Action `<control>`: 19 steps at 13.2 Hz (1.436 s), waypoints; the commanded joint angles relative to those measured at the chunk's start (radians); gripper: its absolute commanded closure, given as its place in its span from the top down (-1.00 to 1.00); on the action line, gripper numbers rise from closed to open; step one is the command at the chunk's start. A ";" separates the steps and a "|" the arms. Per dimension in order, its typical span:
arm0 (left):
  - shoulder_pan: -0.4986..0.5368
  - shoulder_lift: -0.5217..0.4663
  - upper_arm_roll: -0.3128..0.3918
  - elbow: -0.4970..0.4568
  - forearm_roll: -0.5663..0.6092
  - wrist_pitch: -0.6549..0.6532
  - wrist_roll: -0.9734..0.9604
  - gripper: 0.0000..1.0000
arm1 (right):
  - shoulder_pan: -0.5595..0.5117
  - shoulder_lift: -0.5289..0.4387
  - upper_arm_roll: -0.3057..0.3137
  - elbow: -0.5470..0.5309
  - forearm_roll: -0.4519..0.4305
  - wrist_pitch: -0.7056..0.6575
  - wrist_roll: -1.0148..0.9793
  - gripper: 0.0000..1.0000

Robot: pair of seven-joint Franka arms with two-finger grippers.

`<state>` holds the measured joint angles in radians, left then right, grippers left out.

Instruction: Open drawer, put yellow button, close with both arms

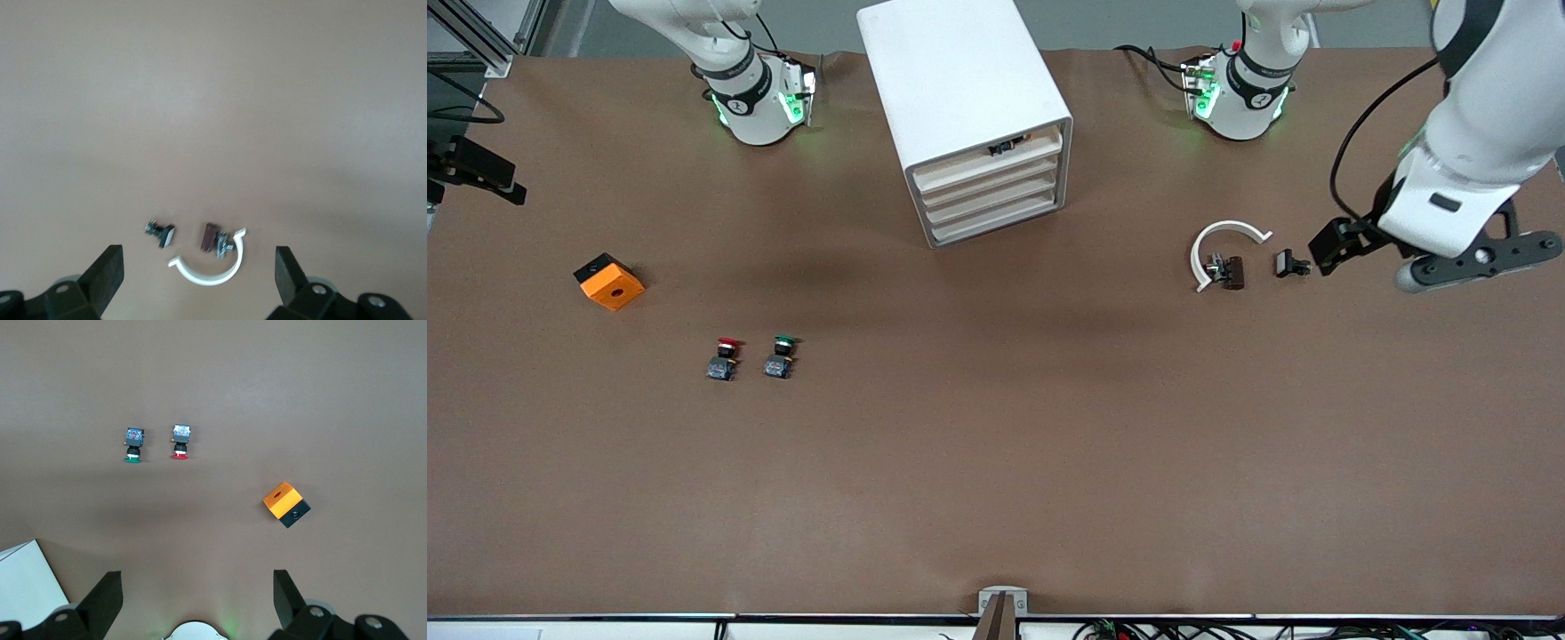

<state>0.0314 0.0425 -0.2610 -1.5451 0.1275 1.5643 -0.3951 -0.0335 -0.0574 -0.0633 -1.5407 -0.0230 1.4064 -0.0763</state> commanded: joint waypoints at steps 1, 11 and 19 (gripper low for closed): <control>-0.062 -0.073 0.120 -0.032 -0.051 -0.047 0.092 1.00 | -0.037 -0.042 0.013 -0.021 0.056 0.009 0.013 1.00; -0.054 -0.173 0.215 -0.090 -0.126 -0.073 0.303 1.00 | -0.031 -0.070 0.019 -0.015 0.063 0.029 0.012 1.00; -0.065 -0.165 0.197 -0.087 -0.109 -0.078 0.311 1.00 | -0.025 -0.085 0.017 -0.016 0.055 0.022 0.003 1.00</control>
<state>-0.0297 -0.1157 -0.0516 -1.6271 -0.0107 1.4921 -0.1003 -0.0491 -0.1170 -0.0529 -1.5394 0.0259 1.4281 -0.0733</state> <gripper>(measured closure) 0.000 0.000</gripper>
